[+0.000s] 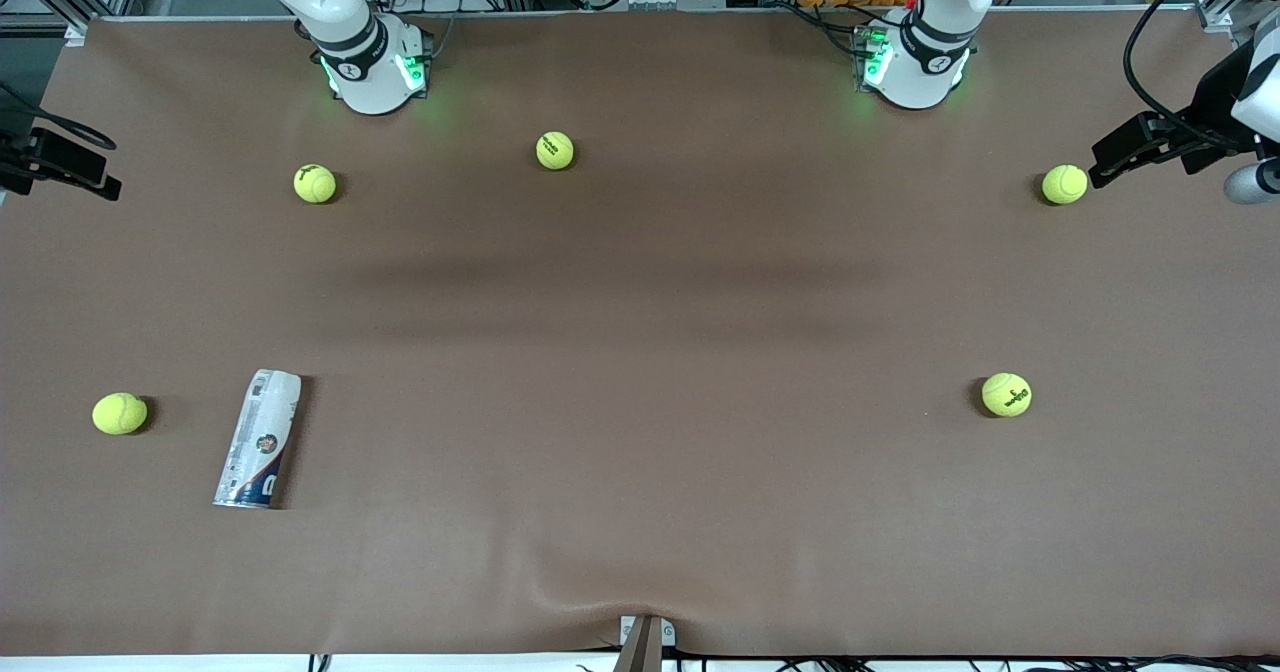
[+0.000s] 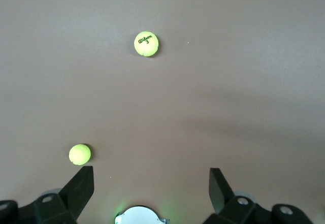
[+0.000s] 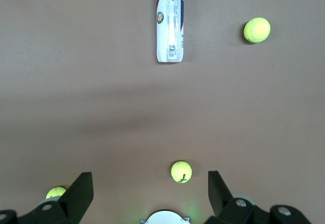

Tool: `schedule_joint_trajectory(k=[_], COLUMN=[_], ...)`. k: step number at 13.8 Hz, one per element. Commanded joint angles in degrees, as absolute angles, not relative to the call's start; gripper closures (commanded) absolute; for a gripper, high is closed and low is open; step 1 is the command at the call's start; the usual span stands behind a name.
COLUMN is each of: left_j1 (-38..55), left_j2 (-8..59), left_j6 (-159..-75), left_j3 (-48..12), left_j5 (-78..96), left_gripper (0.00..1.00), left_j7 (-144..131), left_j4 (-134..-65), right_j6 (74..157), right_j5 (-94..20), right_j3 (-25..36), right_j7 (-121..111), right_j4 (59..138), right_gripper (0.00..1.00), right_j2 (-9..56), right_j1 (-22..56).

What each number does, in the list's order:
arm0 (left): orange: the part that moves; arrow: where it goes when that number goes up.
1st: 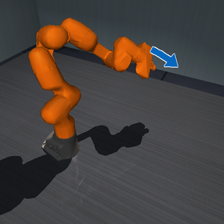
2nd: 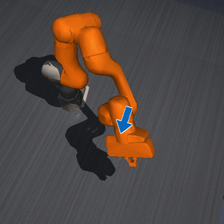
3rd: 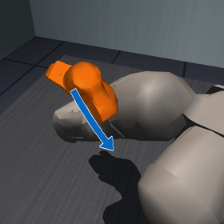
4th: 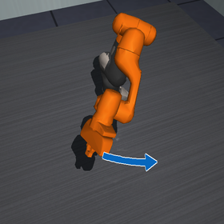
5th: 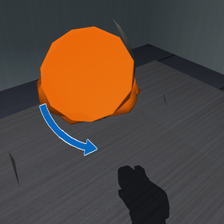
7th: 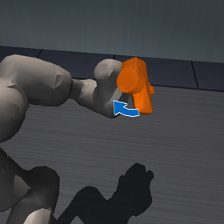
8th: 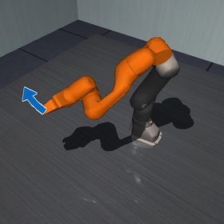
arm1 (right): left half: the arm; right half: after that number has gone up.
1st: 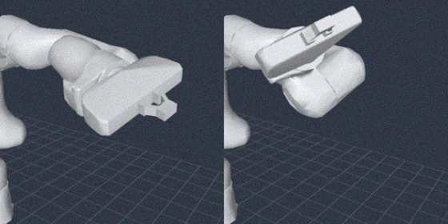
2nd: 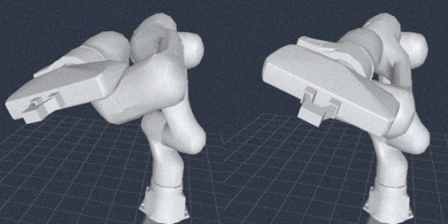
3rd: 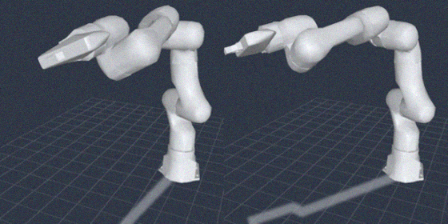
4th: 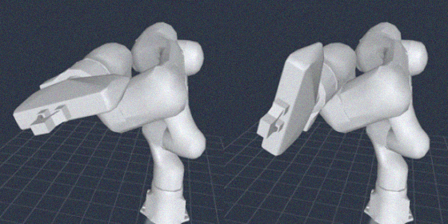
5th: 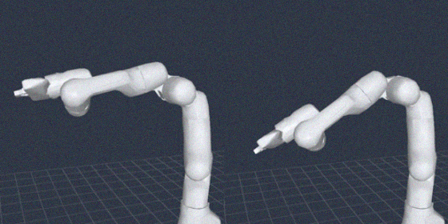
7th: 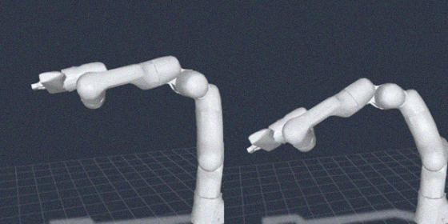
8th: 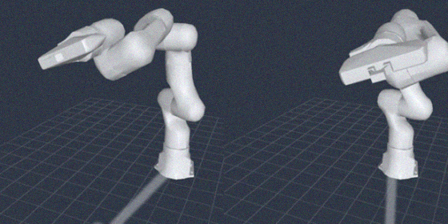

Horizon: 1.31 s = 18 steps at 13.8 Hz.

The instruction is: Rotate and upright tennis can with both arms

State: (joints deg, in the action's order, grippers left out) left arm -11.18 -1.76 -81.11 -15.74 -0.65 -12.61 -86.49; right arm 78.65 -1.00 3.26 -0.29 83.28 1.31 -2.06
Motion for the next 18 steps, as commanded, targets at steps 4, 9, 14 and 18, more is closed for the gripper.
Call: schedule_joint_trajectory(k=[4, 9, 14, 18], left_j1=[-11.8, -11.6, -11.8, -11.7], left_j2=[-2.2, -2.2, -2.3, -2.3], left_j6=[-80.2, -80.2, -80.2, -80.2], left_j3=[-16.0, -16.4, -16.3, -16.4], left_j5=[-1.5, -1.8, -1.0, -0.8], left_gripper=[0.0, 0.0, 0.0, 0.0], left_j7=[-12.4, -12.3, -12.3, -12.3], left_j4=[-86.0, -86.2, -86.4, -86.7], right_j6=[79.1, 80.3, 87.0, 94.7], right_j5=[0.0, 0.4, 0.4, 0.4], right_j3=[2.2, 2.1, 2.1, 2.1], right_j7=[-0.3, -0.3, -0.2, -0.2], right_j4=[83.8, 84.3, 86.0, 85.5], right_gripper=[0.0, 0.0, 0.0, 0.0], right_j2=[0.3, 0.8, 7.9, 17.9], right_j1=[-2.9, -2.8, -3.3, -3.3])
